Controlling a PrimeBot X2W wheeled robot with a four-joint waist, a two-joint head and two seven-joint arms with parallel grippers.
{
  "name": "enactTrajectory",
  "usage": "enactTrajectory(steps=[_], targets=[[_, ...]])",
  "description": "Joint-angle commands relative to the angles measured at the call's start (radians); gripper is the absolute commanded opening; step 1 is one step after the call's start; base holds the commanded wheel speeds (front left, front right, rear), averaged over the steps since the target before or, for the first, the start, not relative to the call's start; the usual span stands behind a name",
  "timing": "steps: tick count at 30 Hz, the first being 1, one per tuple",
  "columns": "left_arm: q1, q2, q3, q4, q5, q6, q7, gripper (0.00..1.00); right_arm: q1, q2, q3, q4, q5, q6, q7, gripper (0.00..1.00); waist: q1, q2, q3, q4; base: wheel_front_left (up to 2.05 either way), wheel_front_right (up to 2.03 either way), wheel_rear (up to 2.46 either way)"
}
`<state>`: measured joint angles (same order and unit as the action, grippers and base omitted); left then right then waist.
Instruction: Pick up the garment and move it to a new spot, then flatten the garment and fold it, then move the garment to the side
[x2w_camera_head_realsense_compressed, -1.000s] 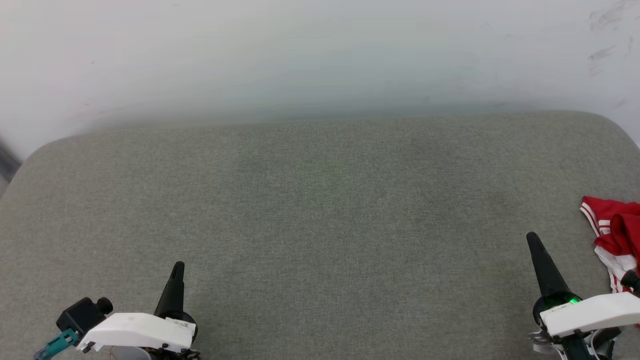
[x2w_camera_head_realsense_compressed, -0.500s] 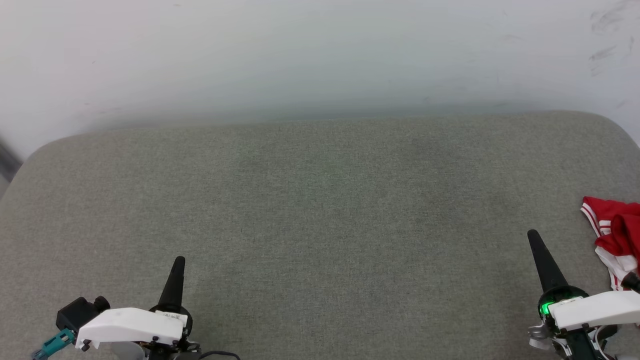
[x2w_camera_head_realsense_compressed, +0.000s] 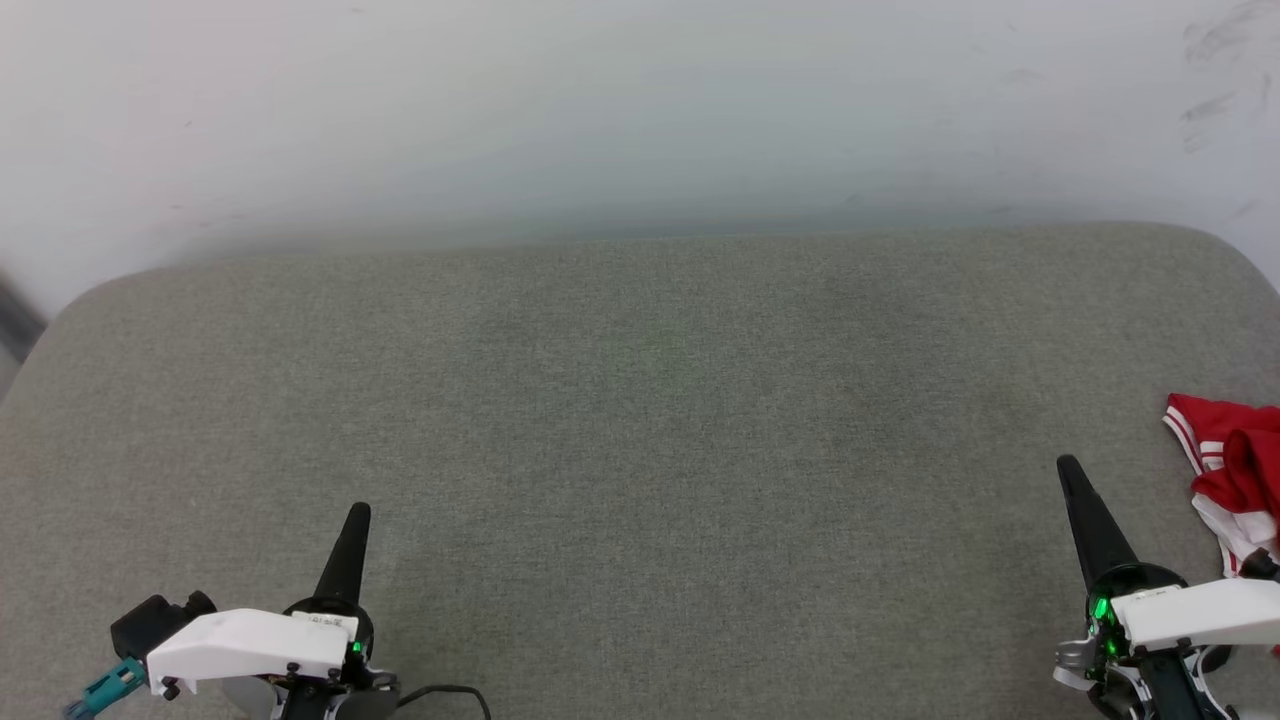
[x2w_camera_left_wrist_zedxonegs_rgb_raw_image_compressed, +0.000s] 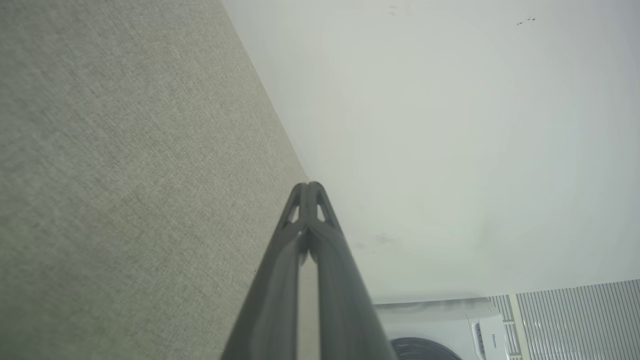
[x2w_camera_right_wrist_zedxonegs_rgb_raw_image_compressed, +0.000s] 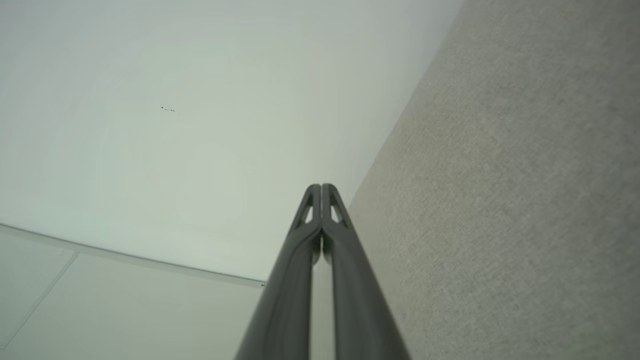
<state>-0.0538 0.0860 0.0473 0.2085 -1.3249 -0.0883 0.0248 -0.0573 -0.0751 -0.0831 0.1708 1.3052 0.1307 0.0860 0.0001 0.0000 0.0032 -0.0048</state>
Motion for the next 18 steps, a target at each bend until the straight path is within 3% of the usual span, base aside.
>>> enactTrajectory(steps=[1, 18], targets=[[-0.023, -0.001, 0.008, -0.001, -0.019, -0.009, 0.007, 0.0, -0.021, 0.004, -0.003, 0.0, 0.022, 0.0, 0.001, 0.0, 0.0, 0.0, 0.0, 0.0, 0.0, 0.0, 0.0], [-0.041, -0.015, 0.033, 0.017, -0.15, -0.026, 0.044, 0.0, -0.039, 0.012, -0.014, 0.036, 0.16, 0.0, 0.011, 0.0, 0.0, 0.0, 0.0, 0.002, 0.0, 0.0, 0.0]])
